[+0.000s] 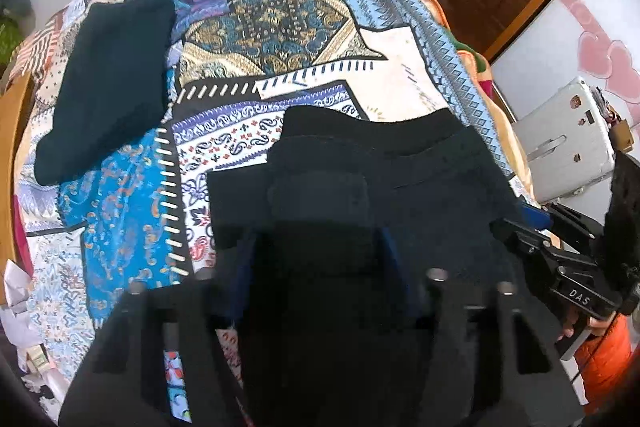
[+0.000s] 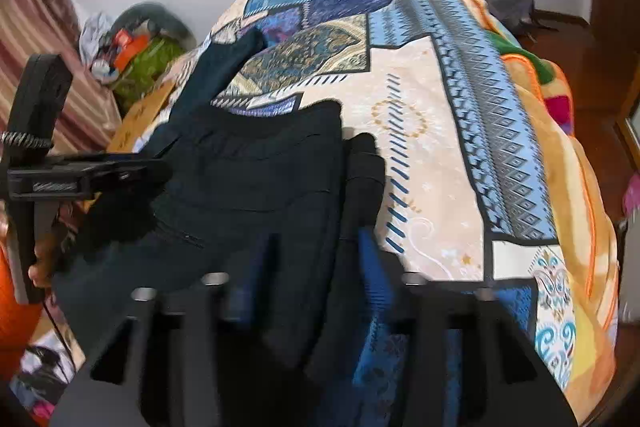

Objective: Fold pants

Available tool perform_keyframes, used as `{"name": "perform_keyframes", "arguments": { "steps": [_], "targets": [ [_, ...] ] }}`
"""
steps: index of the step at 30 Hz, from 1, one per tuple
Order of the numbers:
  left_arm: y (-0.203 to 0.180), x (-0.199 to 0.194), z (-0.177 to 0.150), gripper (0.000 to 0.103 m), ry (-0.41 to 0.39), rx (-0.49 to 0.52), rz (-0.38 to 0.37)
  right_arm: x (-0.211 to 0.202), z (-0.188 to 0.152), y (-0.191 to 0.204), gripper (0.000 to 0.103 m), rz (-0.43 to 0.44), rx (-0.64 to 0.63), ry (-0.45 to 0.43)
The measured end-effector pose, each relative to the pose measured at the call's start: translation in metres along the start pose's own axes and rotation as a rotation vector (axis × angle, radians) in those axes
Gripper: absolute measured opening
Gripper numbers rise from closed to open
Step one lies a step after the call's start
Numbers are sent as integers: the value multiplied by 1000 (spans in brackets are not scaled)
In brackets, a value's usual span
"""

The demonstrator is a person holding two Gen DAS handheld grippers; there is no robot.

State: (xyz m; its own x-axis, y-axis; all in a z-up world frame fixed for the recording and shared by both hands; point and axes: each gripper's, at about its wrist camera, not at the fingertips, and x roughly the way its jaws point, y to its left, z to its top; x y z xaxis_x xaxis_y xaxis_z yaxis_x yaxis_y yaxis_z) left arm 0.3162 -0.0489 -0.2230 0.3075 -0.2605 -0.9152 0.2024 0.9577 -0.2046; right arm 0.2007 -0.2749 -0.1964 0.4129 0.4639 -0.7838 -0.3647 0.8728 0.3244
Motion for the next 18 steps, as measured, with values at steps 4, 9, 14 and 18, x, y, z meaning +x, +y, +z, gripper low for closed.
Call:
{"name": "perform_keyframes", "arguments": {
  "steps": [4, 9, 14, 18],
  "targets": [
    [6, -12, -4, 40, -71, 12, 31, -9, 2, 15, 16, -54, -114, -80],
    [24, -14, 0, 54, -61, 8, 75, 15, 8, 10, 18, -75, -104, -37],
    [26, -53, -4, 58, -127, 40, 110, -5, 13, 14, 33, -97, -122, -27],
    [24, -85, -16, 65, -188, 74, 151, -28, 11, 22, 44, -112, -149, -45]
  ]
}}
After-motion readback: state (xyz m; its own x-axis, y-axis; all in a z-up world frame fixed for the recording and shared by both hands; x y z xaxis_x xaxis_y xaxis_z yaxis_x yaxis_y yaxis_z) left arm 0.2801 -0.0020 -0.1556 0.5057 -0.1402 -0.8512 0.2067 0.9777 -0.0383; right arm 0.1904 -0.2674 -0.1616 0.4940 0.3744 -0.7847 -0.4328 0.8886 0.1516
